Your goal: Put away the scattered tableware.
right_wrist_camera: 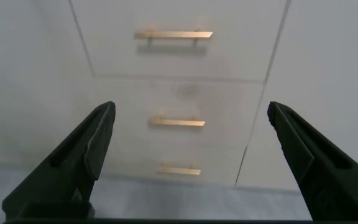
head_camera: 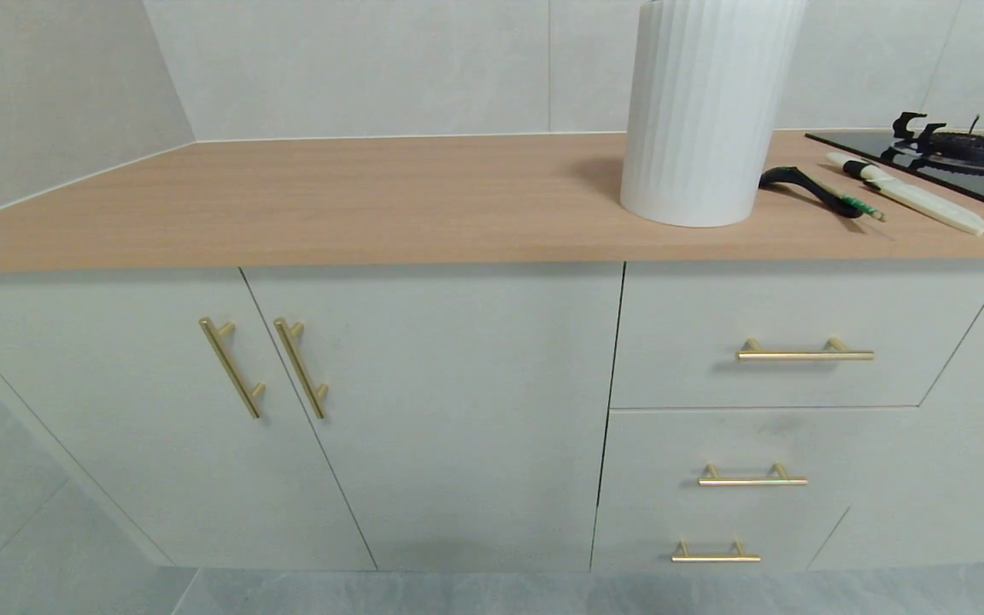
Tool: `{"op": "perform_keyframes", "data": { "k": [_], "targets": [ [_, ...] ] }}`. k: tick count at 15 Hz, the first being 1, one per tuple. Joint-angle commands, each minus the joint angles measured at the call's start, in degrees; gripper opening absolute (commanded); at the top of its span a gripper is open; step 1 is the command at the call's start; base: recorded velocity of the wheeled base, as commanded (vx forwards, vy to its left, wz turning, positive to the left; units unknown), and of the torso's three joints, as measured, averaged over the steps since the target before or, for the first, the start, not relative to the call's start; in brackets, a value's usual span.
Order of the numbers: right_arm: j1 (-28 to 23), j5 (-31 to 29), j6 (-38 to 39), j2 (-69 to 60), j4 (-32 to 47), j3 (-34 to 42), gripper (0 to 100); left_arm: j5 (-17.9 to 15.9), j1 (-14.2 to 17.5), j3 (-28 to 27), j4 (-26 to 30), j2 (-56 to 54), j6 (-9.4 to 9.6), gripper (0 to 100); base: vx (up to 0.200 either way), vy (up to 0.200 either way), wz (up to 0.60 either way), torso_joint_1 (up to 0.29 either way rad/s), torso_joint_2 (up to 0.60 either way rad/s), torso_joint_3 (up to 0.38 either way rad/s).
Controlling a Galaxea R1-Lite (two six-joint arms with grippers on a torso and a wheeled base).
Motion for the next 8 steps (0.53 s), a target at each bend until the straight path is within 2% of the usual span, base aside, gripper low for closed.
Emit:
{"op": "perform_keyframes", "data": {
  "k": [1, 4, 6, 8],
  "targets": [
    [2.97, 0.68, 0.04, 18.1, -0.05, -1.84, 100, 0.02, 0.02, 0.0, 0.0, 0.07, 0.0, 100, 0.0, 0.0, 0.0, 0.0, 0.0, 0.0],
    [4.12, 1.03, 0.04, 31.99, -1.37, -4.03, 100, 0.02, 0.02, 0.0, 0.0, 0.07, 0.0, 100, 0.0, 0.0, 0.0, 0.0, 0.0, 0.0],
    [5.96, 2.52, 0.13, 46.58, -3.48, -6.58, 100, 0.02, 0.02, 0.0, 0.0, 0.07, 0.0, 100, 0.0, 0.0, 0.0, 0.0, 0.0, 0.0],
    [5.96, 4.02, 0.13, 56.95, -9.45, -7.37, 100, 0.02, 0.02, 0.0, 0.0, 0.07, 0.0, 100, 0.0, 0.0, 0.0, 0.0, 0.0, 0.0]
  ]
}}
